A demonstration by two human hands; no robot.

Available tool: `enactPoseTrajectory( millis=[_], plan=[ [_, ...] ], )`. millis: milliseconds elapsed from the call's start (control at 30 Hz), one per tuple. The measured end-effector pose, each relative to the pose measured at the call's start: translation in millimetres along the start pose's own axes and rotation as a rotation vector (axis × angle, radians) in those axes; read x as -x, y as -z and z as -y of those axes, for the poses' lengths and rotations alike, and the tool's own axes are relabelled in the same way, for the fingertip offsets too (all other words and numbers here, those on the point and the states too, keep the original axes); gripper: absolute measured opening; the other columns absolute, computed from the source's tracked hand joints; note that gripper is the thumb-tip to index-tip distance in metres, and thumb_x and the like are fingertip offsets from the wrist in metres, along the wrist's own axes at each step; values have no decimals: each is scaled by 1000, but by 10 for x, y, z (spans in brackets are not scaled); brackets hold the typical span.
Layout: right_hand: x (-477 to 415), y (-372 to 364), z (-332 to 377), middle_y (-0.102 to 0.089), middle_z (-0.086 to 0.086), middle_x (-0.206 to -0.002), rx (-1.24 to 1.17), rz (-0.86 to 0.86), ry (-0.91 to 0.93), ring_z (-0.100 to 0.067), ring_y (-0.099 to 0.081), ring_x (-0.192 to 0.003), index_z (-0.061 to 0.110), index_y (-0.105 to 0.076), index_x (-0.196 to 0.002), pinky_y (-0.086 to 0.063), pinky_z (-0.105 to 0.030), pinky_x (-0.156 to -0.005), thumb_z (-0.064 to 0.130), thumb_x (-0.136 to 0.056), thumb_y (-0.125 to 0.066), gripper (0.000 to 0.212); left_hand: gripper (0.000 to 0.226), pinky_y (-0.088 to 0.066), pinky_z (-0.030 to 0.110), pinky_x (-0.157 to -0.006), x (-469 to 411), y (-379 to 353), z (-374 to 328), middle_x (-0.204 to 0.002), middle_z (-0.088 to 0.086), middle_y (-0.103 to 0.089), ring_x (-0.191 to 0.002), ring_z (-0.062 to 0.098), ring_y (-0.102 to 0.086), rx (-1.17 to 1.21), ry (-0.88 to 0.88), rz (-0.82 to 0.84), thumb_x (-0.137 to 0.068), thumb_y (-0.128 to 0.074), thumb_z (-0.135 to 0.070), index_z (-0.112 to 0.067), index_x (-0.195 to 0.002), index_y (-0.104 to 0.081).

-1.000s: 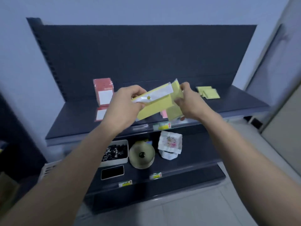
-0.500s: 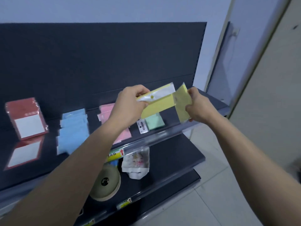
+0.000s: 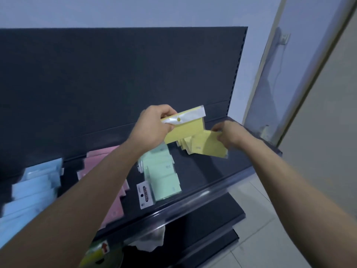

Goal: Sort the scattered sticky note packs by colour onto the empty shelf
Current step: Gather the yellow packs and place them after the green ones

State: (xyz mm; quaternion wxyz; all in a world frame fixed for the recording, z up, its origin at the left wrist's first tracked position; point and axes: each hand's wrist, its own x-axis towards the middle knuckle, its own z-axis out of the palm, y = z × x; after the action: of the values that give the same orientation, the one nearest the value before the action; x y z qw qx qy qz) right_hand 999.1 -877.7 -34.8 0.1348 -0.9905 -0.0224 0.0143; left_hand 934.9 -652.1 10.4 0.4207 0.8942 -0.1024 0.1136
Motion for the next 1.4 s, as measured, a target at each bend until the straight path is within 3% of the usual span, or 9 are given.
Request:
enactPoseTrajectory(
  millis=[100, 200, 333, 500, 700, 767, 900, 1167, 1400],
  plan=[
    [-363, -108, -105, -57, -5, -130, 11, 95, 77, -27, -56, -113, 26, -56, -129, -45, -30, -86, 1, -89, -41, 49, 23, -51, 34, -71, -199, -159, 39, -84, -4, -67, -79, 23, -63, -12, 43, -23, -82, -61, -1, -23, -86, -64],
    [-703, -196, -188, -55, -4, -132, 40, 221, 163, -24, -55, -113, 25, -57, -128, -44, -26, -85, 0, -87, -43, 50, 20, -41, 14, -58, -334, -351, 42, -76, -9, -63, -67, 9, -54, -47, 87, -37, -81, -62, -2, -22, -85, -64],
    [-1041, -295, -318, -61, -6, -119, 50, 333, 308, -19, -56, -95, 23, -65, -116, -39, -21, -74, 1, -84, -47, 43, 20, -43, 21, -59, -488, -654, 3, -84, 0, -67, -73, 15, -58, -79, 177, -53, -83, -60, -2, -21, -89, -65],
    [-1354, -384, -433, -59, -4, -104, 93, 366, 421, -22, -58, -87, 19, -63, -102, -42, -28, -70, 15, -84, -61, 18, 20, -36, 6, -50, -578, -946, 30, -79, -5, -62, -64, 3, -50, -102, 293, -94, -83, -61, 0, -20, -87, -64],
    [-1521, -486, -464, -49, -2, -78, 76, 357, 436, -20, -48, -67, 17, -43, -67, -35, -29, -56, 22, -80, -72, 32, 22, -37, 9, -52, -607, -1159, 86, -81, 1, -63, -67, 12, -51, -120, 357, -117, -80, -62, 1, -21, -82, -63],
    [-1549, -468, -473, -48, -2, -73, 93, 338, 440, -20, -47, -64, 14, -46, -70, -35, -29, -53, 23, -80, -71, 29, 21, -42, 15, -49, -620, -1230, 122, -84, 3, -63, -67, 15, -53, -114, 398, -114, -80, -61, 0, -20, -83, -63],
    [-1598, -361, -477, -63, -12, -97, 64, 210, 490, -29, -61, -85, 3, -61, -97, -51, -36, -69, 4, -85, -56, 13, 21, -39, 17, -57, -693, -1406, 220, -80, -6, -59, -69, 10, -52, -153, 424, 13, -79, -64, -1, -20, -89, -65],
    [-1457, -7, -461, -62, -7, -98, -25, 167, 606, -26, -59, -86, 11, -63, -95, -51, -35, -73, 18, -90, -56, 11, 33, -44, 23, -67, -892, -1802, 531, -102, 4, -60, -91, 24, -60, -238, 495, 61, -77, -64, -2, -15, -108, -66],
    [-1341, 7, -233, -64, -9, -98, -2, 142, 675, -27, -60, -87, 11, -63, -97, -53, -38, -77, 23, -92, -55, 15, 48, -35, 35, -99, -854, -1909, 601, -126, 6, -48, -119, 25, -40, -542, 381, 71, -84, -66, -21, -18, -130, -52]
  ],
)
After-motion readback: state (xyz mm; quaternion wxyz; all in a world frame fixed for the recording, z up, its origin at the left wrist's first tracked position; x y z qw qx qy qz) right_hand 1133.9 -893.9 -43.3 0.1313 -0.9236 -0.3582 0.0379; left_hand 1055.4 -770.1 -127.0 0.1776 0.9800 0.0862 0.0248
